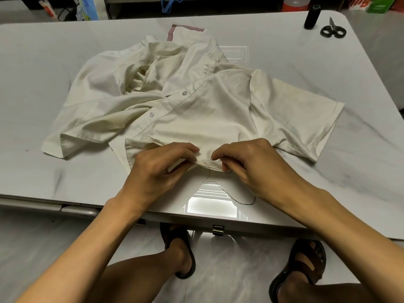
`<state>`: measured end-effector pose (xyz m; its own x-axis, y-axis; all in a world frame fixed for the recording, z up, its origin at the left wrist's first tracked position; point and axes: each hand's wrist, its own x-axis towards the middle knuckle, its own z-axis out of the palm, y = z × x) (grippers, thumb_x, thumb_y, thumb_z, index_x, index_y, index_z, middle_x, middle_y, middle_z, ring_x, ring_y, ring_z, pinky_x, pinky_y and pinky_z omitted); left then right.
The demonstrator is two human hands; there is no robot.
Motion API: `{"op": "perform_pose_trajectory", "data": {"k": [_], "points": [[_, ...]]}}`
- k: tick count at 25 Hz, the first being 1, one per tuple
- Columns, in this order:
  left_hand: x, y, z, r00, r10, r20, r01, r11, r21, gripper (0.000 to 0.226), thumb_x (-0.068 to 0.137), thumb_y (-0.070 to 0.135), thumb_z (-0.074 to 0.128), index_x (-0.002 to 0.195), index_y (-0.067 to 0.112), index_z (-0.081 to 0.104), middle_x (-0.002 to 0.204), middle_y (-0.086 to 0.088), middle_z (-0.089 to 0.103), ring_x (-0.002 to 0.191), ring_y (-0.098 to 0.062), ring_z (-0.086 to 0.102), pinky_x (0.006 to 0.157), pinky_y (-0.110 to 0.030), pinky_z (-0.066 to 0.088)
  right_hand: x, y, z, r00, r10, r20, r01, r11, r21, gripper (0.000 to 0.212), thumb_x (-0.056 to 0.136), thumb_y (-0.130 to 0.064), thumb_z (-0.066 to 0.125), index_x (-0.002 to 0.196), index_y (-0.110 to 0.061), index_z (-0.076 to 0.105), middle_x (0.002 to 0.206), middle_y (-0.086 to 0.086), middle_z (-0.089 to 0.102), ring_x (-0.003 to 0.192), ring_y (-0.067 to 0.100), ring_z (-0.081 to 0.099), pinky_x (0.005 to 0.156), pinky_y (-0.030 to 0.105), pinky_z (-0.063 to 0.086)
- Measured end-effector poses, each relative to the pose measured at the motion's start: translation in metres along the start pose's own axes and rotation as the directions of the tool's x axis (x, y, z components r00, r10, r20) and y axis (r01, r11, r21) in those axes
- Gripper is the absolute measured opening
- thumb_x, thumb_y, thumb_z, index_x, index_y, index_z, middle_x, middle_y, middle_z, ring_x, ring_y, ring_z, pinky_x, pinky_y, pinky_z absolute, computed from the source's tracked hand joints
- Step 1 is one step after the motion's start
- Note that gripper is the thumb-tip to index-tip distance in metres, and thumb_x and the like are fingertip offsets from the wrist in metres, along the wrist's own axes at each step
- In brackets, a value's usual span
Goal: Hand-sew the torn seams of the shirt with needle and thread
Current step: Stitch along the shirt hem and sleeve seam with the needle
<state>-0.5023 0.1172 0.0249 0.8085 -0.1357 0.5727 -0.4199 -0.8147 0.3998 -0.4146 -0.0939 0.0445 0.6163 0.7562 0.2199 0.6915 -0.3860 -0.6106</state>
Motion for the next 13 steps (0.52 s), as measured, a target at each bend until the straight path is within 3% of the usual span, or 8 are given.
{"op": "perform_pose_trajectory", "data": {"k": [6, 13], "points": [[0.0003, -0.0008, 0.0, 1.0, -0.008, 0.011, 0.008, 1.0, -0.023, 0.005, 0.085, 0.005, 0.076, 0.085, 0.001, 0.073, 0.102, -0.005, 0.075, 0.096, -0.01, 0.07, 0.079, -0.027, 0.055, 0.0019, -0.0011, 0.0007, 0.999, 0.019, 0.028, -0.019, 1.0, -0.025, 0.018, 0.091, -0.008, 0.063, 0.102, -0.017, 0.074, 0.077, -0.005, 0.07, 0.073, 0.01, 0.063, 0.066, 0.018, 0.038], [-0.0008, -0.0014, -0.0005, 1.0, 0.008, 0.012, -0.008, 1.0, -0.014, 0.005, 0.085, 0.004, 0.076, 0.083, 0.0, 0.073, 0.102, -0.005, 0.075, 0.095, -0.012, 0.072, 0.076, -0.031, 0.056, 0.0014, 0.0007, 0.003, 1.0, 0.009, 0.002, -0.009, 1.0, 0.008, 0.018, 0.09, -0.006, 0.062, 0.1, -0.016, 0.074, 0.074, -0.009, 0.067, 0.072, 0.0, 0.053, 0.065, 0.014, 0.037]]}}
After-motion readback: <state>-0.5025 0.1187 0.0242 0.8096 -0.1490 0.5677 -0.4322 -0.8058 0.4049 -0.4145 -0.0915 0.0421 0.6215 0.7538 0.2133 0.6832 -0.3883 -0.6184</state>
